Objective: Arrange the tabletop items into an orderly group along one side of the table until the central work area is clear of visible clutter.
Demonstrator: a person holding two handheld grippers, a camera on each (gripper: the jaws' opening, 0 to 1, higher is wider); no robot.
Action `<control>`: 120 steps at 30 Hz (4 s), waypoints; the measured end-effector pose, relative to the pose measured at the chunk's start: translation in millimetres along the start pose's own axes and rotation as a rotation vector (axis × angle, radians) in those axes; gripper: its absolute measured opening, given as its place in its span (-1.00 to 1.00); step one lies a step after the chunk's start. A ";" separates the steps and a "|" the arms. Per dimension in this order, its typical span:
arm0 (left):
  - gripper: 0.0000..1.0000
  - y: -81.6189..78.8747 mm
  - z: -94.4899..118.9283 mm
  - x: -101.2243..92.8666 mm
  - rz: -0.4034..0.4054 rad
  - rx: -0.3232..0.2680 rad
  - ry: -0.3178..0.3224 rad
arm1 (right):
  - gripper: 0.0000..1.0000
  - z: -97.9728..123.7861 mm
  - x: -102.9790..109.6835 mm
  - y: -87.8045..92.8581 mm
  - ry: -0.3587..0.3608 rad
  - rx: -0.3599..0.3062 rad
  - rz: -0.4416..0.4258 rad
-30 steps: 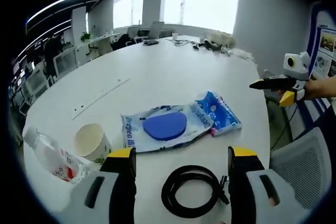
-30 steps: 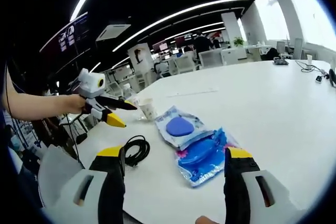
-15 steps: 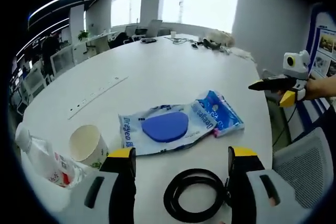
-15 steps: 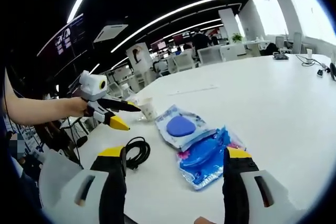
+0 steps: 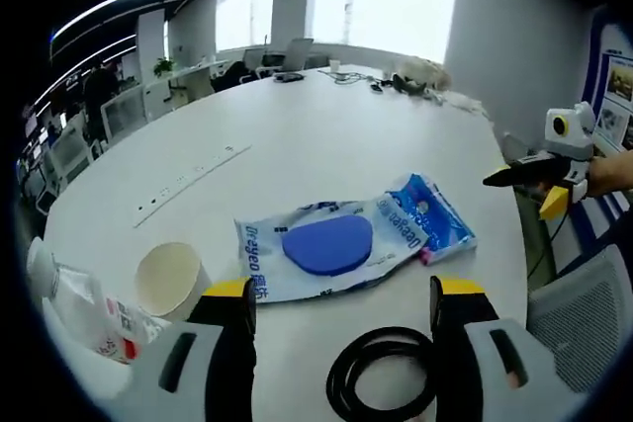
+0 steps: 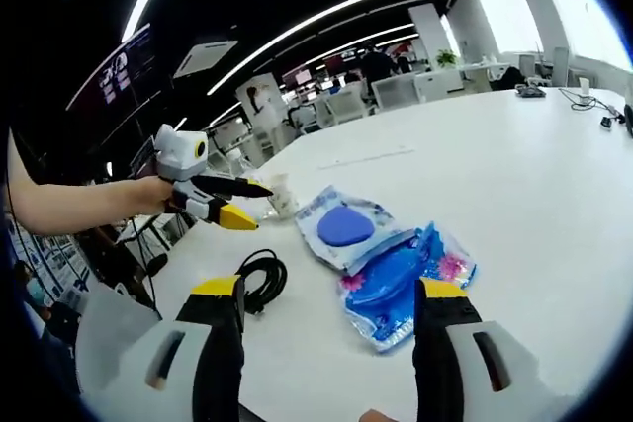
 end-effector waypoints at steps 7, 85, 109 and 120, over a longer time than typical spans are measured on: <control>0.37 -2.1 -10.1 3.9 0.010 0.009 0.004 | 0.30 -13.6 3.5 -13.6 -0.022 -0.021 0.004; 0.26 16.1 -59.6 45.1 0.216 0.053 -0.178 | -0.18 -107.9 -19.4 -3.0 0.043 0.127 -0.251; -0.18 33.6 -76.7 56.4 0.467 -0.032 -0.307 | -0.78 -119.8 -34.7 16.4 0.081 0.155 -0.371; -0.86 42.7 -62.4 59.1 0.611 -0.082 -0.383 | -1.00 -119.2 -39.9 11.7 0.096 0.146 -0.389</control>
Point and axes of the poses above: the point that each gripper's makers call its tool centre point, and the gripper's own axes: z roughly backward along the fingers, x roughly to its left, y roughly out of its underside, the point moved 7 cm from there along z, roughly backward along the fingers, and after that the axes turned 4 degrees about x, right-handed, at the moved point
